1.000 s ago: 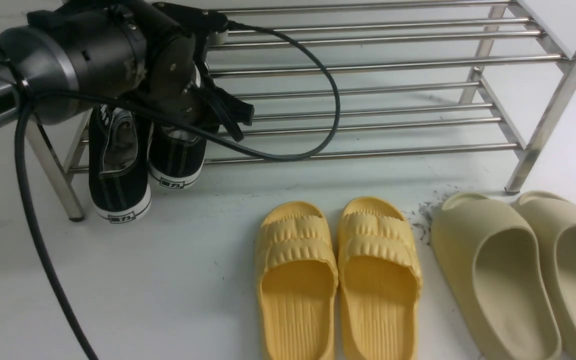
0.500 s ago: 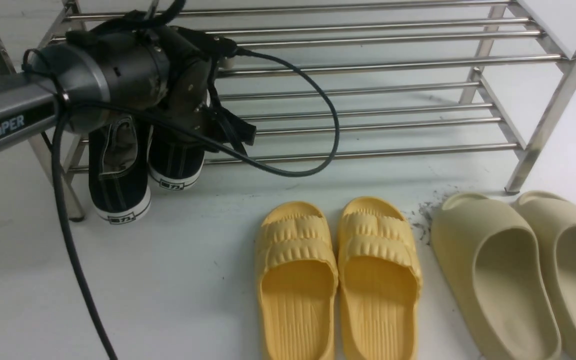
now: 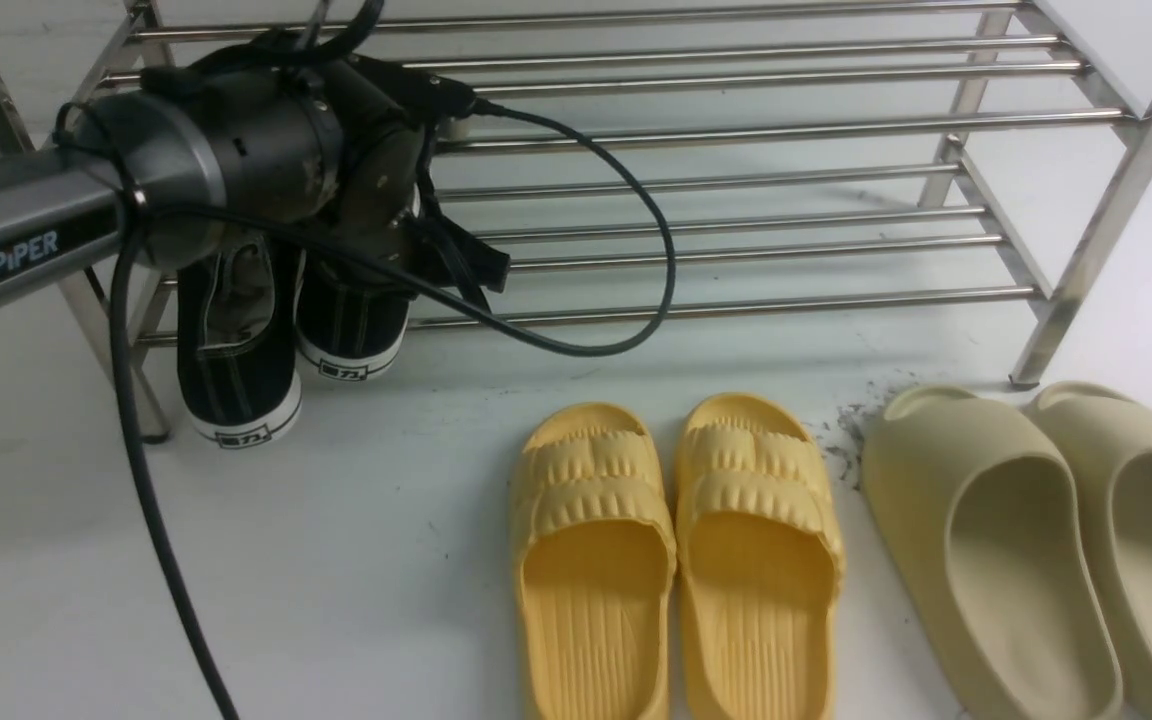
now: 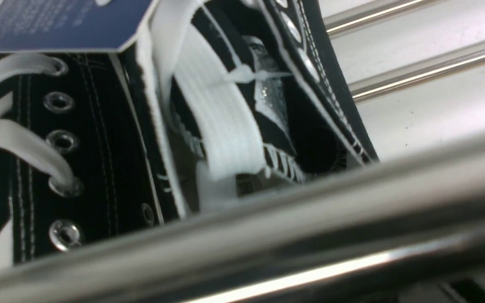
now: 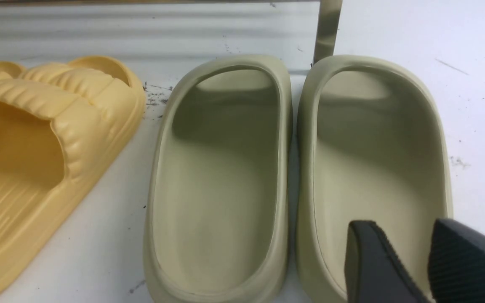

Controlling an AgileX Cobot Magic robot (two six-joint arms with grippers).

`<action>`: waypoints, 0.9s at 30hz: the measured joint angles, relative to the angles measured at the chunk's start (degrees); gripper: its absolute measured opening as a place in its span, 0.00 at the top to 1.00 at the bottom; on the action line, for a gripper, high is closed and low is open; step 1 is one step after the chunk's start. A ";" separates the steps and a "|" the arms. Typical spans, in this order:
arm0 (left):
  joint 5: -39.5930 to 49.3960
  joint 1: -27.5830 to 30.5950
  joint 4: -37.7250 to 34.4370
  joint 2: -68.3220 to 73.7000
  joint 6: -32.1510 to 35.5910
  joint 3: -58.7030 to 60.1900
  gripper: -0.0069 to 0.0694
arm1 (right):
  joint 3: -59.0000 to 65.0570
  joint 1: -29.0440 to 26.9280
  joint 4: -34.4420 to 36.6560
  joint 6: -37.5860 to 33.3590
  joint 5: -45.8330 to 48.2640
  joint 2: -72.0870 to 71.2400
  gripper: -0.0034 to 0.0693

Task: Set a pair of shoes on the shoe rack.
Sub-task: Use the left arm to put a shoe into the shoe rack

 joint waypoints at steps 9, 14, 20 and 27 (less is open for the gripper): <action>-0.22 0.00 -0.39 -0.24 0.00 0.00 0.93 | 0.00 0.00 0.00 0.00 0.00 0.00 0.61; -0.82 0.00 -2.01 -1.43 -0.20 0.12 0.93 | 0.00 0.00 0.00 0.00 0.00 0.00 0.61; -0.83 0.00 -3.47 -1.87 -0.36 0.17 0.93 | 0.00 0.00 0.00 0.00 0.00 0.00 0.61; -0.83 0.00 -3.47 -2.04 -0.36 0.33 0.93 | 0.00 0.00 0.00 0.00 0.00 0.00 0.61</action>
